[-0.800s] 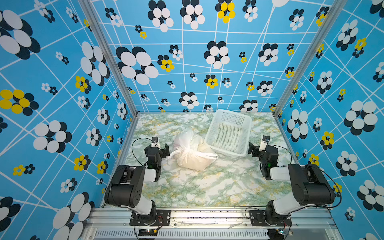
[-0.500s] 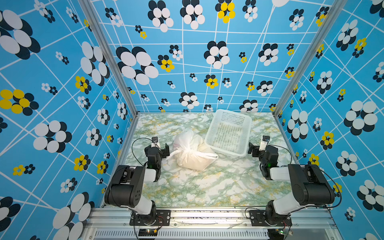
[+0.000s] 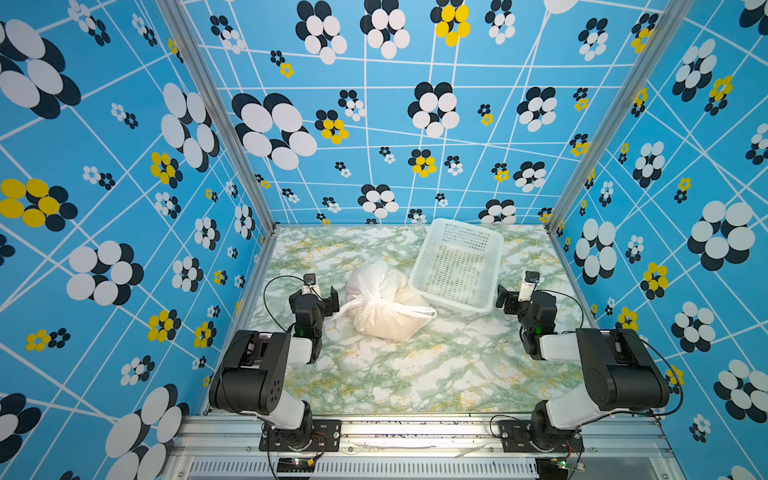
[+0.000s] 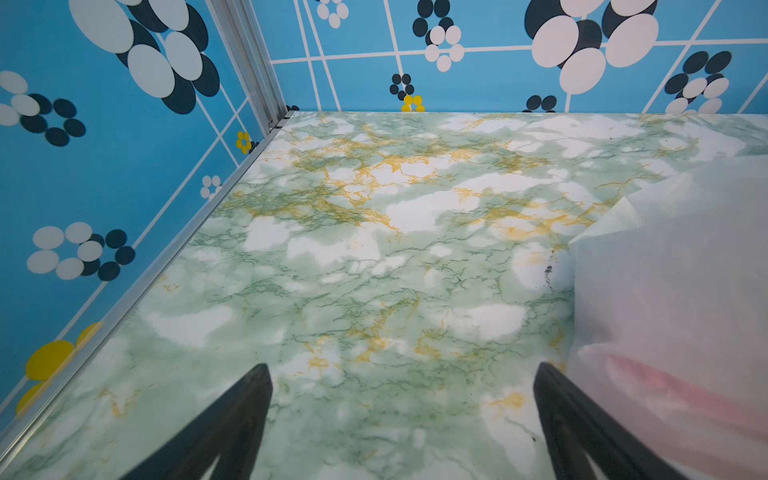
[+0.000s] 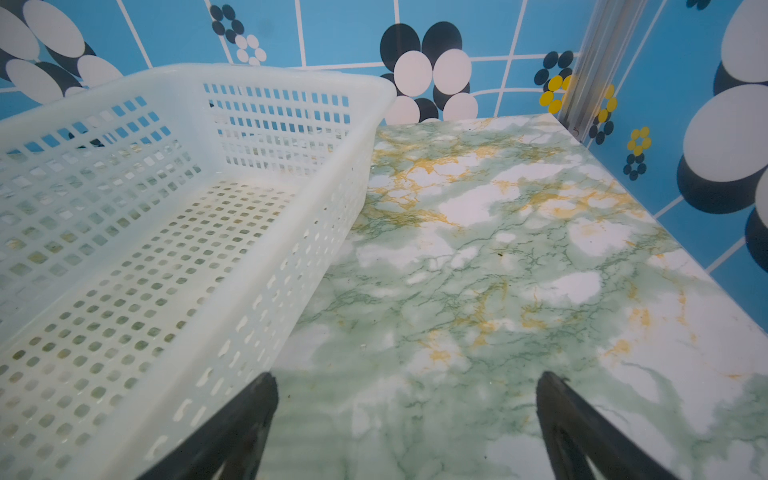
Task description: Untie the knot of the plastic bag and take out the fruit
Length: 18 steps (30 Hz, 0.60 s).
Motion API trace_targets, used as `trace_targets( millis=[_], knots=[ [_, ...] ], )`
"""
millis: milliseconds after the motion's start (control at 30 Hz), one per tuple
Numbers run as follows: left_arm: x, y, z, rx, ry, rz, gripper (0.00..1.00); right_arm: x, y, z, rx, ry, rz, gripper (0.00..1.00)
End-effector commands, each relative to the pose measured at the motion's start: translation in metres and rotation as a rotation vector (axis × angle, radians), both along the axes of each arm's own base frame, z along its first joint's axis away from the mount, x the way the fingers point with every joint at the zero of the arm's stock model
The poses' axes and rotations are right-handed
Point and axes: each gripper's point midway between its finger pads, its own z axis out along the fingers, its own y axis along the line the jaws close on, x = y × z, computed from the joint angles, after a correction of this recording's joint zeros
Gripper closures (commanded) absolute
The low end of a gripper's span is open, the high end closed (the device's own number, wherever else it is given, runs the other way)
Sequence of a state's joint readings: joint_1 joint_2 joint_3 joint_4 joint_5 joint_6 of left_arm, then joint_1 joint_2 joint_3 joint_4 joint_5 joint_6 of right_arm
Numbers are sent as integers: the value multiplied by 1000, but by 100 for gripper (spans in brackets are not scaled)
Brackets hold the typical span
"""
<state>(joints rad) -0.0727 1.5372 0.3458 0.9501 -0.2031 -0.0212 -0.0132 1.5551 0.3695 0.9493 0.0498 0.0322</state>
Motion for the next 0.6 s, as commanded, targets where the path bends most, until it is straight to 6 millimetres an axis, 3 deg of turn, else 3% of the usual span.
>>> trace_targets(
  millis=[0, 167, 333, 467, 567],
  knots=[
    [4, 1, 5, 18, -18, 7, 1, 0, -2, 0, -13, 0, -24, 1],
    [4, -3, 12, 23, -27, -19, 1, -21, -26, 16, -3, -103, -173, 1],
    [-11, 3, 63, 53, -23, 115, 1, -45, -35, 51, 2, -180, -234, 1],
    [-23, -24, 103, -114, -24, -11, 1, -65, -52, 82, 255, -211, -403, 1],
    [-40, -45, 130, -267, -50, -113, 1, -69, -35, 104, 414, -208, -338, 1]
  ],
)
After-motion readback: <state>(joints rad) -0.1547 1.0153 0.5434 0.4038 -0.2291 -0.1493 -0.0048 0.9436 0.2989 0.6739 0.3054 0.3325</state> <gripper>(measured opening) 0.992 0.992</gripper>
